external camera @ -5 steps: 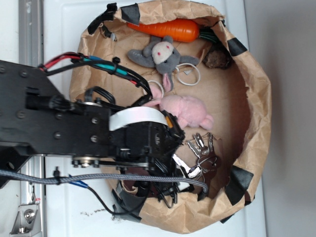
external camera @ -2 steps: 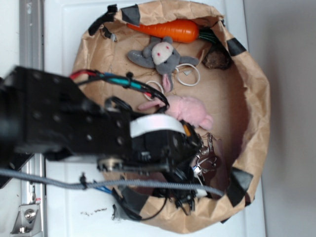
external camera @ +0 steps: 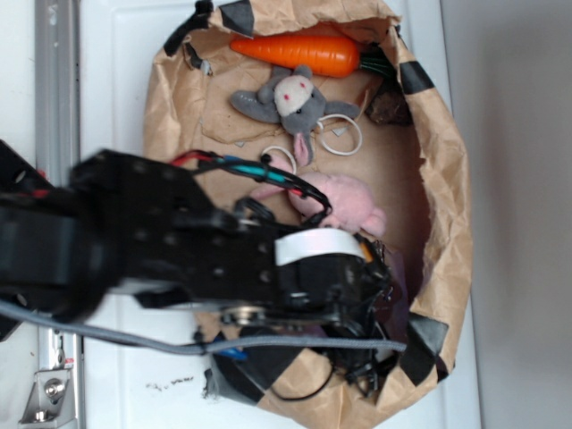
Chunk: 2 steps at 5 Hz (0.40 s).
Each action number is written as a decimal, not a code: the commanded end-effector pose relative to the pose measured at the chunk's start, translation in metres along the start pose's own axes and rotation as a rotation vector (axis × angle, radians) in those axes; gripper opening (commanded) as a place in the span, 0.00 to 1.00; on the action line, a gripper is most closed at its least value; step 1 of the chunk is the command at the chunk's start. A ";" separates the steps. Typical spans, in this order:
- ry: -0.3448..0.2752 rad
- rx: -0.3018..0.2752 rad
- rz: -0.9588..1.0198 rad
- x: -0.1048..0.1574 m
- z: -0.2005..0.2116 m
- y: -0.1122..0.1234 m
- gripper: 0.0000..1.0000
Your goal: Grab the silver keys.
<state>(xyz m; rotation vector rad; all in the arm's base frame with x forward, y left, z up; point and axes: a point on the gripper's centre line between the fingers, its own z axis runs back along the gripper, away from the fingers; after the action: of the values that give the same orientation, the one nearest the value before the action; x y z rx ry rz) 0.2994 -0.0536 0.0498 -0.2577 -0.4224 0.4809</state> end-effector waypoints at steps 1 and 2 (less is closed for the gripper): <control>-0.015 -0.028 -0.005 0.014 0.006 -0.011 0.00; -0.008 -0.012 -0.004 0.018 0.015 -0.008 0.00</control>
<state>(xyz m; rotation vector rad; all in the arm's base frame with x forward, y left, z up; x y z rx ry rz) 0.2979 -0.0524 0.0493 -0.2323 -0.3605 0.4711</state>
